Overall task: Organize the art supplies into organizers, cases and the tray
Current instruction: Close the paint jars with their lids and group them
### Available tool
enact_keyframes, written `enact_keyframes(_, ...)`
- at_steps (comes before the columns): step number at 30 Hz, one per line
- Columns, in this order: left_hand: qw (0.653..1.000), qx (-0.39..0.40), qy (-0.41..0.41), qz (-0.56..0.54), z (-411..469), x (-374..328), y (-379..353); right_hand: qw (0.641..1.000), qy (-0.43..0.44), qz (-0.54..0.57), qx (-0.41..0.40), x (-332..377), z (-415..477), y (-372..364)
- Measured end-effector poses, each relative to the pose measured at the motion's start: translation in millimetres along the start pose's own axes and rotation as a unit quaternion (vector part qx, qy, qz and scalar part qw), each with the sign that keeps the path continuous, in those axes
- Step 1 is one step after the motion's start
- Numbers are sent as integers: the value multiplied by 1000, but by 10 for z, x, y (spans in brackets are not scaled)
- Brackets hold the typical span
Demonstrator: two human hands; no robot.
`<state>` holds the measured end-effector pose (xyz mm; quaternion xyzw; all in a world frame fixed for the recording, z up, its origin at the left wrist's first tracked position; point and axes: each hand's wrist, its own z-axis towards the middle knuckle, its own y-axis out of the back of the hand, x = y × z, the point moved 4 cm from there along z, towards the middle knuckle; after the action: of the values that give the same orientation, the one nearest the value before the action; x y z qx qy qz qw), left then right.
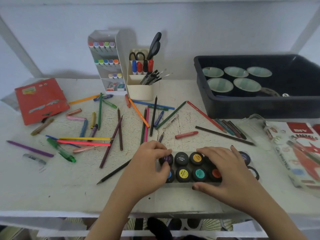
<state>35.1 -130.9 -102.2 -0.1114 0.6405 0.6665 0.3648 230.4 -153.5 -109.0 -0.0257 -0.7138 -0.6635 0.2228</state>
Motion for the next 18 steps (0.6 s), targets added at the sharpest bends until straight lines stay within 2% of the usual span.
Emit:
enact_keyframes(10, 995, 29, 75, -54, 72, 86, 34, 1000, 13, 12, -6, -17, -4, -17)
enact_keyframes(18, 993, 35, 93, -67, 99, 72, 42, 1000, 24, 14, -6, -24, -39, -13)
